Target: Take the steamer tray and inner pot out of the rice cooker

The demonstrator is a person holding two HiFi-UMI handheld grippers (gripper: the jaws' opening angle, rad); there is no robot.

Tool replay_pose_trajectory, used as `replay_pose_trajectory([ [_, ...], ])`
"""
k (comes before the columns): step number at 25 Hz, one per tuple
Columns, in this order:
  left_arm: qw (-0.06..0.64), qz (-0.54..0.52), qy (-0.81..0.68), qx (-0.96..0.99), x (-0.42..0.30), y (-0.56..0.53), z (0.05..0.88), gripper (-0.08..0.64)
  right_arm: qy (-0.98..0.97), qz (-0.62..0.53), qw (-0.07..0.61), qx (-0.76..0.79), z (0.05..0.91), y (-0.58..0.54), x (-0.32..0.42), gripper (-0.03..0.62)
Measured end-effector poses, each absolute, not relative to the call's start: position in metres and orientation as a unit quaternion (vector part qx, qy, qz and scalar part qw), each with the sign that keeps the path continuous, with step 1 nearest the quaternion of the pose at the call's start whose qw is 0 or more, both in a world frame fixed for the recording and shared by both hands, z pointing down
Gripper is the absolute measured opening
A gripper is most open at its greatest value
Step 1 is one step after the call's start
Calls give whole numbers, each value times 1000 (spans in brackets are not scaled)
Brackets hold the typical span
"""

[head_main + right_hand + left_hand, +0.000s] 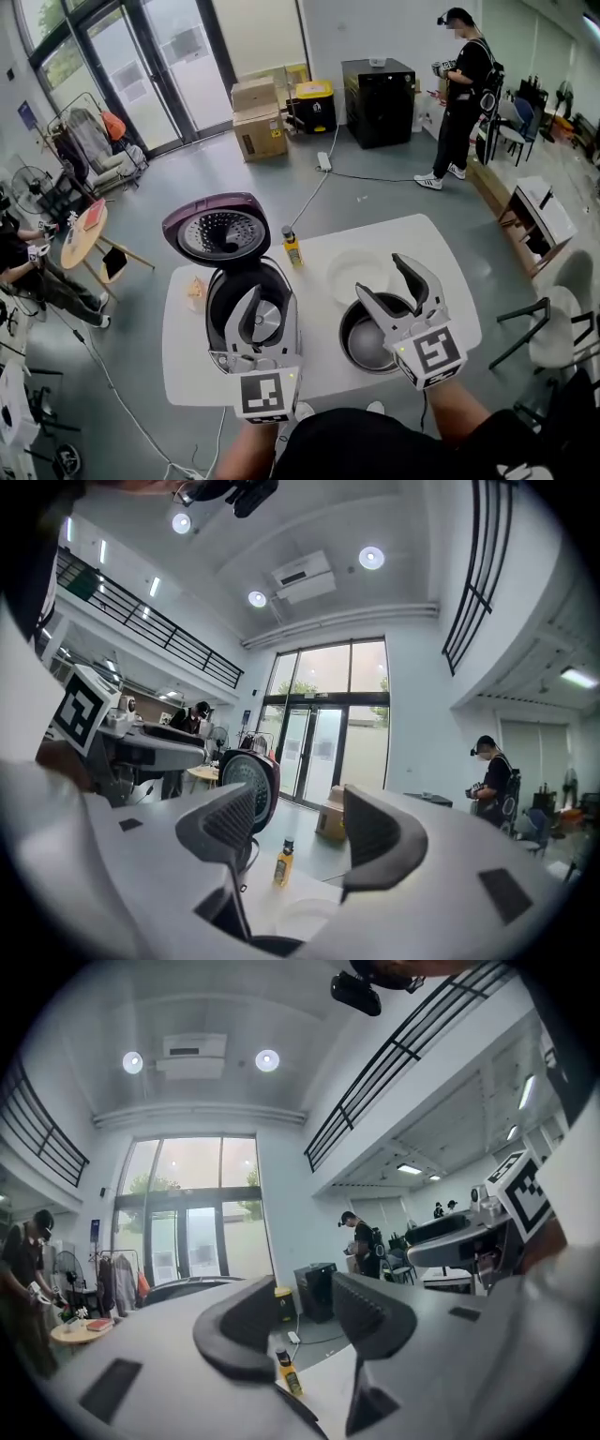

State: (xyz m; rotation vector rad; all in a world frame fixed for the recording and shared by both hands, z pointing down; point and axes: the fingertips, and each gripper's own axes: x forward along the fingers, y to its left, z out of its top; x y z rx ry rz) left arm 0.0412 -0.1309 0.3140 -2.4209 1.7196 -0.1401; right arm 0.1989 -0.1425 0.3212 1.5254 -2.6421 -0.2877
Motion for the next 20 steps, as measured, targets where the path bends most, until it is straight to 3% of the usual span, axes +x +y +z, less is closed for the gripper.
replay_pose_trajectory([
  [1,86,-46,580,-809,38,-131,315,156,-863,-95,36,496,320,-142,196,277],
  [8,77,-48,590,-802,20,-136,319,-2,-863,-112,25,493,311,-150,175,99],
  [11,67,-46,590,-803,15,-138,325,-2,-862,-104,34,495,320,-153,169,0],
  [20,60,-33,584,-809,12,-143,340,-2,-859,-88,57,500,341,-162,163,-2],
])
